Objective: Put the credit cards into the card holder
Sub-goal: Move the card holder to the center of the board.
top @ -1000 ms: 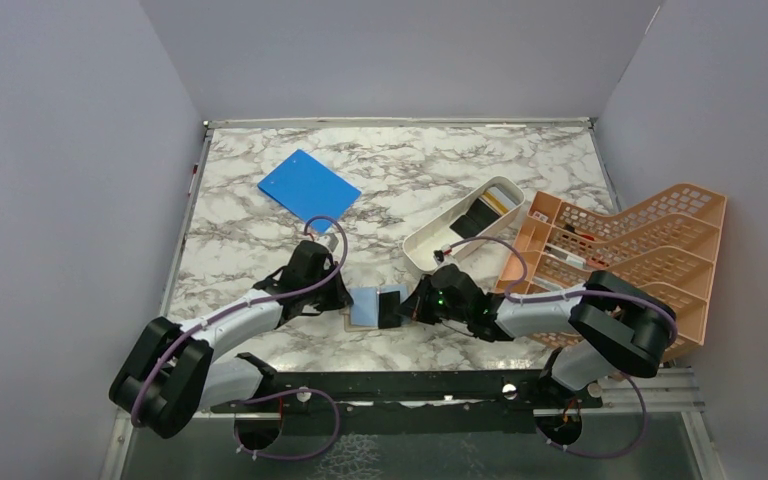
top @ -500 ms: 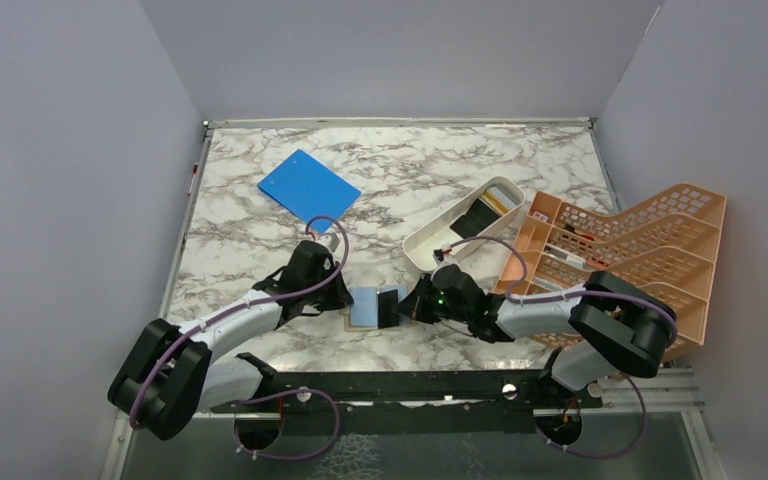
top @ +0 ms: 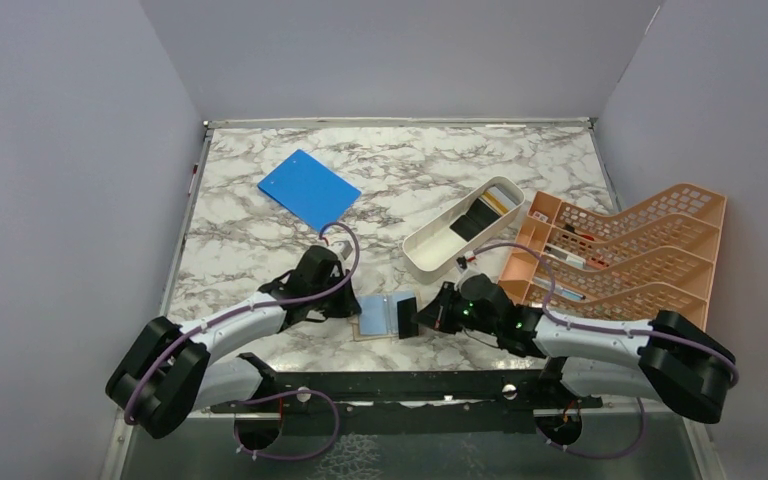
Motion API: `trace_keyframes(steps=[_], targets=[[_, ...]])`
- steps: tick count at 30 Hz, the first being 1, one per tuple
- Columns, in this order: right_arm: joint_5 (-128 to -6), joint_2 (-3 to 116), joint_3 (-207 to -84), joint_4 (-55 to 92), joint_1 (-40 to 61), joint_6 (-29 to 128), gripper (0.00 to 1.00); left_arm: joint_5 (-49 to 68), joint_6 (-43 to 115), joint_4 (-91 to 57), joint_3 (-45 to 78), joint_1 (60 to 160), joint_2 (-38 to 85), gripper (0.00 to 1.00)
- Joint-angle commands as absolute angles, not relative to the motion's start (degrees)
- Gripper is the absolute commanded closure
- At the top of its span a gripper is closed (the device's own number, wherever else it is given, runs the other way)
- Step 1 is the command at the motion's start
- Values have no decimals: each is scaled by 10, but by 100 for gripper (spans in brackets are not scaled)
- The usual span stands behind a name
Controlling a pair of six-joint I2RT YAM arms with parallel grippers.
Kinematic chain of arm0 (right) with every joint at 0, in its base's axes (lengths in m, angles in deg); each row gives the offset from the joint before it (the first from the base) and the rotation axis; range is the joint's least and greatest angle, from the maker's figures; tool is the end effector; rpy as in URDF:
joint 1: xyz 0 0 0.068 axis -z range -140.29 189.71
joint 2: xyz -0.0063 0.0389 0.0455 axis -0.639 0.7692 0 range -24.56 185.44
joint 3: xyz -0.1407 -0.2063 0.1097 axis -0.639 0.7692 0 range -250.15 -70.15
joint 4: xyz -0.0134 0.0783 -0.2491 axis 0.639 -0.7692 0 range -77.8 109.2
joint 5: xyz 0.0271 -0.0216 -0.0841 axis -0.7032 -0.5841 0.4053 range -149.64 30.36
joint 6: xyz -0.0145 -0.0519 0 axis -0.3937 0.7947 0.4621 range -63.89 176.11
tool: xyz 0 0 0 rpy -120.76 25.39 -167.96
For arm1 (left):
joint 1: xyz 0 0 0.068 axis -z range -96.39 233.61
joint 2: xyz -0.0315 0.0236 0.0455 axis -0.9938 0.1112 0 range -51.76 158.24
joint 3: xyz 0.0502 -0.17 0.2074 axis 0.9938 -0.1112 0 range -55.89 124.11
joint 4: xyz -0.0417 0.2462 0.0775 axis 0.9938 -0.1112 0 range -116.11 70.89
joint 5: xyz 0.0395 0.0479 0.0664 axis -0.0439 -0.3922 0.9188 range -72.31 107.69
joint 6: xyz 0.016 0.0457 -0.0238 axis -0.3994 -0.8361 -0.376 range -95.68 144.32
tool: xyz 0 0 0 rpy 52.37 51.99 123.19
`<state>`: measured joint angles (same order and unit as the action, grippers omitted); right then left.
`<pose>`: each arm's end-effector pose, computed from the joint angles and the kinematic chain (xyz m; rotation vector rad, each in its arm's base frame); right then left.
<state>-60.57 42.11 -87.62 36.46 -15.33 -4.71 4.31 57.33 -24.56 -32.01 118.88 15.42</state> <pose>0.1221 0.1758 0.1517 0.1091 2.3762 1.1289 0.1657 -0.1272 0.1508 0.1633 2.5567 -0.7893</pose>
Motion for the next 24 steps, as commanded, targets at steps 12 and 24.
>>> trace_keyframes(steps=[12,24], targets=[[-626,457,-833,474,-153,-59,99,4,568,-205,-305,1237,167,93],[-610,449,-824,483,-153,-75,99,27,574,-207,-313,1238,154,93]])
